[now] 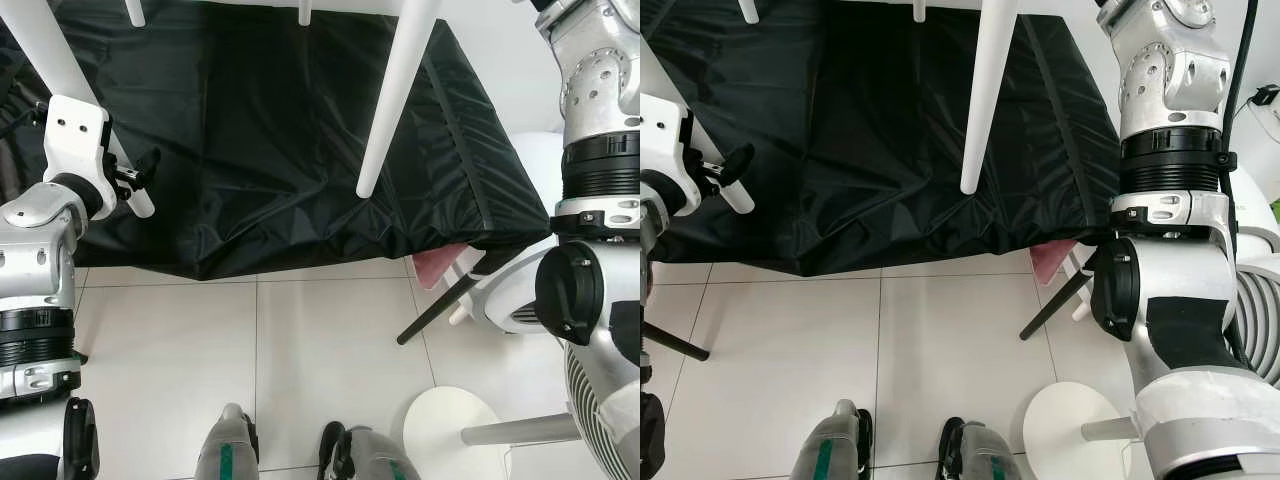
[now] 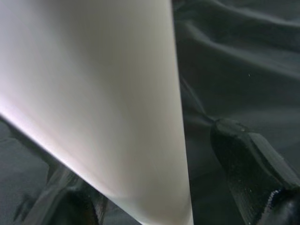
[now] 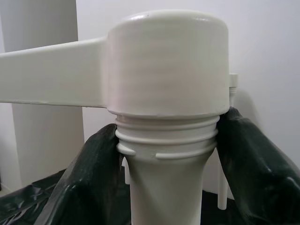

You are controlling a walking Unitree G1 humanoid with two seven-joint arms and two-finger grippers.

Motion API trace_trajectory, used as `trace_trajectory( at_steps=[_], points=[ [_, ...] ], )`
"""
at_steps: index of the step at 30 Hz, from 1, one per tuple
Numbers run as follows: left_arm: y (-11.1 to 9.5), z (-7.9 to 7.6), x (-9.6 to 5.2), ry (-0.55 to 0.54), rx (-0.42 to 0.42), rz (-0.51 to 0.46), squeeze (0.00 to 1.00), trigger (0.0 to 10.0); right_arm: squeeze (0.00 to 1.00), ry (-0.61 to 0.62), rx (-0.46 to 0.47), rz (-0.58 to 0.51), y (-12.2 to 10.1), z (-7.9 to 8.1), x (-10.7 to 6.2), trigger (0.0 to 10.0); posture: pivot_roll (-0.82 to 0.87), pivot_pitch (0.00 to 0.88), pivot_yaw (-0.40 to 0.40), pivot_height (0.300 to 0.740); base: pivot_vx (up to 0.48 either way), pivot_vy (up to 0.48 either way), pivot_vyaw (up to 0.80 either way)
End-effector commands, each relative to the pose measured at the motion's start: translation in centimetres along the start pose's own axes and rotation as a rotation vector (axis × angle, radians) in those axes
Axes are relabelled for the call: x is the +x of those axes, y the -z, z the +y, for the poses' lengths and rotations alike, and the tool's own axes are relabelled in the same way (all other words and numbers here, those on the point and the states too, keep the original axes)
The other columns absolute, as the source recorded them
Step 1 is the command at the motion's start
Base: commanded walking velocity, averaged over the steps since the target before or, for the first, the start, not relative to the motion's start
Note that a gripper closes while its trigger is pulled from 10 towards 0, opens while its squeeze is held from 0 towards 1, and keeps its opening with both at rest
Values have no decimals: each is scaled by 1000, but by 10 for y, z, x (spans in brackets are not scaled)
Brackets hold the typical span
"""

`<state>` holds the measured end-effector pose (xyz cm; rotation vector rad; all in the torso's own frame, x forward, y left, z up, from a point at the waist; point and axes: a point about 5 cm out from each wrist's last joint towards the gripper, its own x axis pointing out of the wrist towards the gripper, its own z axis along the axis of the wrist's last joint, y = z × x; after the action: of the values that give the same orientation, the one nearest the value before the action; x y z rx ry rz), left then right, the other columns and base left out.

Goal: Building children table

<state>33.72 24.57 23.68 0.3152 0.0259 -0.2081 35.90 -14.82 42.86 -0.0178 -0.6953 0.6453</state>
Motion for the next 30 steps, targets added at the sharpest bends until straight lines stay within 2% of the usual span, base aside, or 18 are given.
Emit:
trace_trajectory(
  at_steps=[1,5,7,12,13,14,15,16,19,23,24,25,26,27,28,29,30],
  points=[
    [2,-26,3,183,38,3,0,10000,0,-52,-16,-56,-12,8,3,10000,0,92,-97,740,0,0,0],
    [3,-31,-5,232,45,-1,0,10000,0,-28,-15,-59,-9,5,-4,10000,15,92,-96,740,0,0,0],
    [4,-28,-16,245,52,-10,0,10000,0,4,-23,-65,-3,-1,-20,10000,31,90,-100,740,0,0,0],
    [4,-23,-25,235,60,-9,0,10000,0,26,-17,-59,3,-4,-35,10000,41,88,-101,740,0,0,0],
    [1,-18,-28,213,57,-11,0,10000,0,30,-8,-42,8,-5,-43,10000,46,84,-99,740,0,0,0],
    [1,-18,-28,213,57,-11,0,10000,0,30,-8,-42,8,-5,-43,10000,46,84,-99,740,0,0,0],
    [-1,-14,-33,195,61,-12,0,10000,0,33,8,-20,16,-5,-53,10000,54,82,-98,740,0,0,0],
    [-1,-14,-33,195,61,-12,0,10000,0,33,8,-20,16,-5,-53,10000,54,82,-98,740,0,0,0],
    [-5,-8,-39,145,56,-6,0,10000,0,30,52,29,34,1,-71,10000,66,75,-96,740,0,0,0],
    [-6,-7,-40,129,64,13,0,10000,0,41,101,37,45,7,-80,10000,74,68,-86,740,0,0,0],
    [-11,-8,-39,133,52,5,0,10000,475,65,140,3,43,7,-79,10000,73,67,-85,740,0,0,0],
    [-11,-8,-39,133,52,5,0,10000,475,65,140,3,43,7,-79,10000,73,67,-85,740,0,0,0],
    [-14,-9,-38,132,62,1,0,10000,1000,67,169,-24,39,6,-78,10000,72,63,-80,740,0,0,0],
    [-14,-9,-38,132,62,1,0,10000,1000,67,169,-24,39,6,-78,10000,72,63,-80,740,0,0,0],
    [-16,-9,-37,135,72,-4,1000,10000,1000,76,176,-57,33,4,-76,10000,72,62,-80,740,0,0,0],
    [-18,-9,-37,135,79,-5,24,10000,1000,83,186,-95,27,3,-75,10000,74,60,-78,740,0,0,0],
    [-19,-9,-36,136,83,-6,24,10000,1000,88,192,-121,23,2,-74,10000,74,60,-78,740,0,0,0]
  ],
)
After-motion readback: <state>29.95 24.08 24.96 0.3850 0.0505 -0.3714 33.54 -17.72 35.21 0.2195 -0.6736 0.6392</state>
